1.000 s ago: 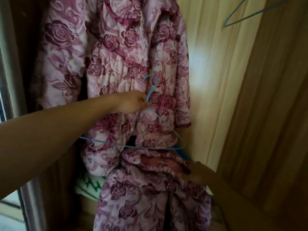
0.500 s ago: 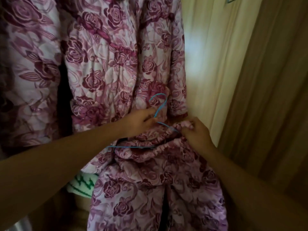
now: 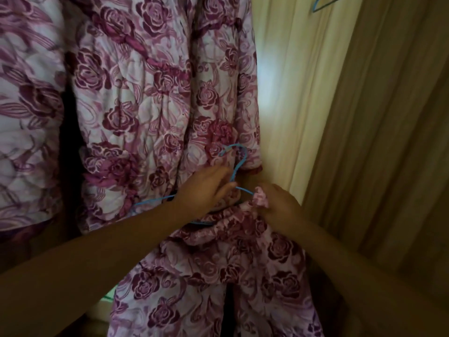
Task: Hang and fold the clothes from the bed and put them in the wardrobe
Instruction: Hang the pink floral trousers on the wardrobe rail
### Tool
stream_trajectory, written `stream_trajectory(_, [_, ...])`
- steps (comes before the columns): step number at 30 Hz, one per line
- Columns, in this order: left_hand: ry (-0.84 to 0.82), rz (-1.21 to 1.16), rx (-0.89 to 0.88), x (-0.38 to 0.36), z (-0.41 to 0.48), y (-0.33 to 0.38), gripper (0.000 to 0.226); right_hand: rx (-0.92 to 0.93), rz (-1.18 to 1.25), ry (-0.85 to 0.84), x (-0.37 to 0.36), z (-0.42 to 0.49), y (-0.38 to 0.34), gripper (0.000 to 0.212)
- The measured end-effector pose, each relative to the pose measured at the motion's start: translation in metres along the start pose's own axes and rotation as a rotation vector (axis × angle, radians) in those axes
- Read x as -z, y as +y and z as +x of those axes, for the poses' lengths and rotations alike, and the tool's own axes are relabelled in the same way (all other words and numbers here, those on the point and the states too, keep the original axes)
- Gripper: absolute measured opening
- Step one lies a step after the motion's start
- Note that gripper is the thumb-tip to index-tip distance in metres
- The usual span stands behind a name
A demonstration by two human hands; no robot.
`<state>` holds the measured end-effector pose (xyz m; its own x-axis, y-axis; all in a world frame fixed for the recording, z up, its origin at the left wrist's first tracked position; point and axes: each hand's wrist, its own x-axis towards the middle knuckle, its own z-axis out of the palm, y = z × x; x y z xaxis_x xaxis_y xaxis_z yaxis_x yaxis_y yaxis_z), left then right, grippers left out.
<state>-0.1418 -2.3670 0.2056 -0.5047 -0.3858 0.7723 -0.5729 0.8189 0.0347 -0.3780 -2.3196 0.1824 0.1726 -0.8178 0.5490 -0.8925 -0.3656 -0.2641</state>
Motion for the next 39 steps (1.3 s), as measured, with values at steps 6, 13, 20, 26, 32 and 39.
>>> stream_trajectory(6, [-0.08,0.186,-0.49,-0.017,-0.047,-0.006,0.042,-0.046,0.188,0.085,0.022,0.009,0.017,0.043])
stream_trajectory(13, [-0.299,0.27,-0.228,-0.014,-0.079,-0.042,0.051,-0.091,0.265,0.127,0.049,0.011,0.028,0.047])
stream_trajectory(20, [-0.261,0.317,-0.132,0.052,-0.066,-0.089,0.049,-0.06,0.063,-0.057,0.077,-0.001,0.047,0.049])
stream_trajectory(26, [-0.05,0.168,0.111,0.077,-0.05,-0.085,0.042,0.03,-0.078,-0.102,0.089,-0.003,0.05,0.038])
stream_trajectory(32, [-0.096,0.3,-0.102,0.08,-0.01,-0.048,0.046,-0.02,-0.253,-0.26,0.079,0.006,0.025,0.038])
stream_trajectory(39, [-0.096,0.192,-0.158,0.066,0.022,-0.021,0.02,0.006,0.134,0.116,0.086,0.013,0.007,0.05])
